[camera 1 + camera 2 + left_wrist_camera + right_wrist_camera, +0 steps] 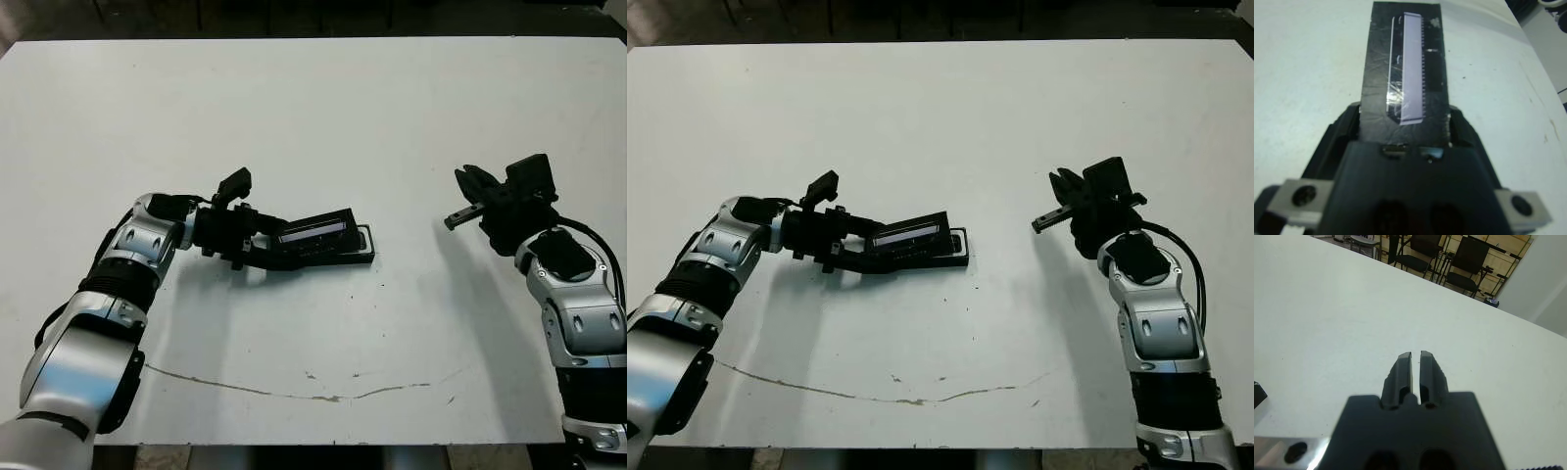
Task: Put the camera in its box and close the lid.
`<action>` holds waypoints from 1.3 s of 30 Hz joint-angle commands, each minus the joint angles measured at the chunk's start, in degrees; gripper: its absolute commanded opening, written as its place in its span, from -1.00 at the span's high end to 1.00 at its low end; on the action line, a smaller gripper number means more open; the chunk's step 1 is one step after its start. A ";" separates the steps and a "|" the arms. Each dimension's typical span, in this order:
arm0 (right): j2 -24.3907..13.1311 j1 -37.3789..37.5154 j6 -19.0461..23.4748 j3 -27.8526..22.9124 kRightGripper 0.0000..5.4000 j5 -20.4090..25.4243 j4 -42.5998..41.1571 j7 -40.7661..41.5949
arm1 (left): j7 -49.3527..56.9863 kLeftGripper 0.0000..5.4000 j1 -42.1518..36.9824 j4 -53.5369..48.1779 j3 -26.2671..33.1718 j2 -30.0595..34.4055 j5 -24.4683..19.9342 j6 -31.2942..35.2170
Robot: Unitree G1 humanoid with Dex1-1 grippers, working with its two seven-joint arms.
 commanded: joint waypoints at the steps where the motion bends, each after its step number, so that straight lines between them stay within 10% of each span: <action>1: -1.01 1.32 1.19 0.08 1.00 -0.26 -0.23 0.46 | -0.19 -0.03 3.53 -1.20 -4.54 -2.20 3.58 1.16; 16: -1.69 0.69 1.61 0.37 1.00 -0.67 -0.35 0.54 | 7.72 -0.03 4.65 -10.85 -13.89 -4.15 10.07 5.88; 39: -1.75 1.60 3.30 -0.21 1.00 0.53 -3.93 1.10 | 6.82 -0.03 -2.68 2.56 -19.23 -6.05 16.34 0.05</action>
